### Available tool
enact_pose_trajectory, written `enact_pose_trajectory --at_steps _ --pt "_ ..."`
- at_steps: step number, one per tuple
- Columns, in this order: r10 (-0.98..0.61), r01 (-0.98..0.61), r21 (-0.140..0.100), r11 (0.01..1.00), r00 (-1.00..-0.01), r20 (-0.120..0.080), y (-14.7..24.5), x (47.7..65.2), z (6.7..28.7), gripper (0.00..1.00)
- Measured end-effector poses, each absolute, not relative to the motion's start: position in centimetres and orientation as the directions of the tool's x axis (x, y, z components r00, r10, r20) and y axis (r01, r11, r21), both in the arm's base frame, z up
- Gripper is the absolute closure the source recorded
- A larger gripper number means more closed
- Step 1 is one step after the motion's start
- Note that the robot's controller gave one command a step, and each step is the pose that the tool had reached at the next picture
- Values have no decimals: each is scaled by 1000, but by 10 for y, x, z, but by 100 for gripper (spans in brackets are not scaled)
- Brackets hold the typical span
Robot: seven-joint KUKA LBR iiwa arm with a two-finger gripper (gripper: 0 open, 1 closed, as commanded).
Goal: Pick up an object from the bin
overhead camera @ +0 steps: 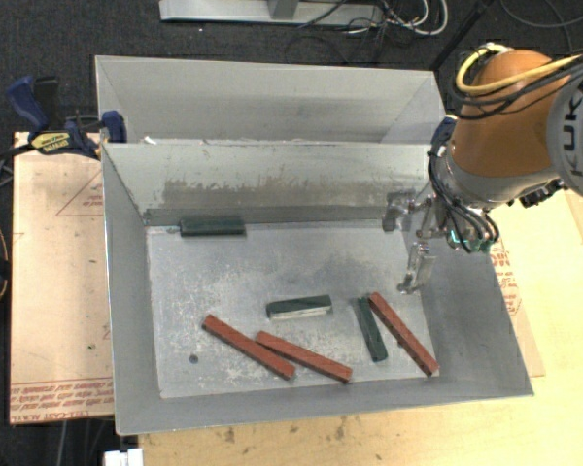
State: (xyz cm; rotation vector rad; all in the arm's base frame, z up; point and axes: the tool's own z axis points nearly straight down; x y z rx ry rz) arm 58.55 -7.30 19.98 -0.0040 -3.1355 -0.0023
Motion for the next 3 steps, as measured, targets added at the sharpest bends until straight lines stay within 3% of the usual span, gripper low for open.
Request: enact_pose_trajectory --at_steps 1,2,3 --pt "1 1 0 1000 -1000 -1 -73 587 204 0" --pt "58 58 1 998 -998 -7 -90 559 158 0" --pt "111 111 0 994 -994 1 -70 522 123 0"
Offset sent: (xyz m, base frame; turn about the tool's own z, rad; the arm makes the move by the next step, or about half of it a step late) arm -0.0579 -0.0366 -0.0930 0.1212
